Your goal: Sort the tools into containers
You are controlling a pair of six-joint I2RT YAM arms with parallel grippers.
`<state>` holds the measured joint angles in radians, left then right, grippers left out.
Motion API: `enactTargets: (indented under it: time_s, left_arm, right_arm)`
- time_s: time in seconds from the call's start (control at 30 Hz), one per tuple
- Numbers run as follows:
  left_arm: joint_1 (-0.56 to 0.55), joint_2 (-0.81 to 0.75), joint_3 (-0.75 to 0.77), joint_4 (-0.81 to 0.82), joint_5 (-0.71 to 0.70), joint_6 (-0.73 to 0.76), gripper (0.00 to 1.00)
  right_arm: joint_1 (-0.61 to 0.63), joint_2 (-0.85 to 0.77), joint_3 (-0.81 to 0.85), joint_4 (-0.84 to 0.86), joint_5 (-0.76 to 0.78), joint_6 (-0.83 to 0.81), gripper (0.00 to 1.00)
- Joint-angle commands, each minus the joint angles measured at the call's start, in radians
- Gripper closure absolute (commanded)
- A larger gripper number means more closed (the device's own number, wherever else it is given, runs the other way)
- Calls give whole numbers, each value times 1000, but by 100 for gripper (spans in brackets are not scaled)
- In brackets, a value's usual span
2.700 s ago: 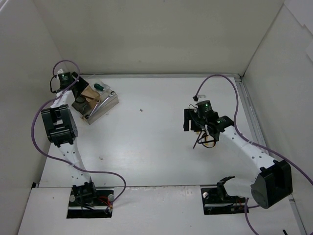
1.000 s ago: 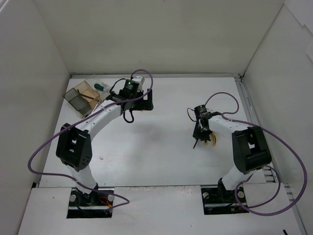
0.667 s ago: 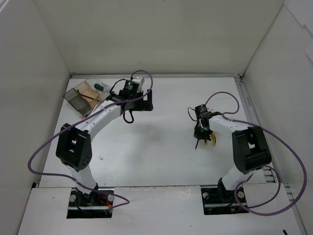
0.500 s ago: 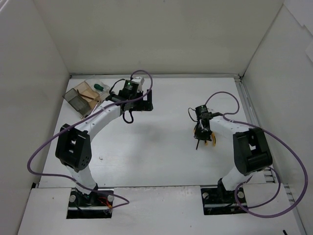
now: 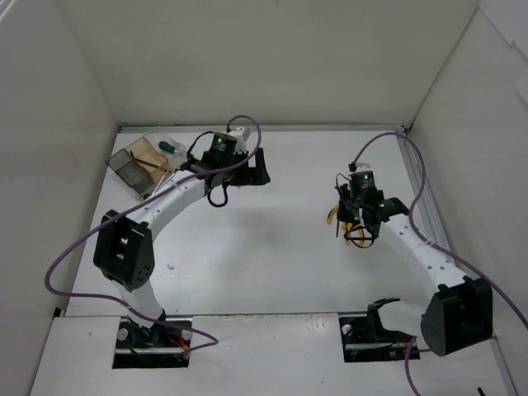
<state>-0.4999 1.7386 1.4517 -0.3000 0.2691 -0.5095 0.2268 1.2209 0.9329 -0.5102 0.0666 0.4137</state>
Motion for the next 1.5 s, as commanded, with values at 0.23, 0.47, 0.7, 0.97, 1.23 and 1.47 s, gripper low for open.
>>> enactTargets:
  time_s: [0.23,0.47,0.7,0.97,1.23,1.47]
  left_arm:
    - [-78,-34,59,291,275,-181,12]
    - [-143,-4,105,315,271,-221,13]
    - [-215,41,194,216,171,-216,17]
    - [-267,88,257,148,67,-221,23]
    - [-296,121,292,131,25,-228,59]
    - [-296,95,274,156,18,-238,100]
  right_arm:
    - [49,-115,73,102,-243,-92,100]
    - [77,-89,110,107,-251,-84,100]
    - [111,-77,135,108,-234,-84,100]
    - [143,-89,127,107,-222,-82,100]
    - [172,-118,112,108,-212,-84,100]
    - [186,-141,96,107,-189,-75,89]
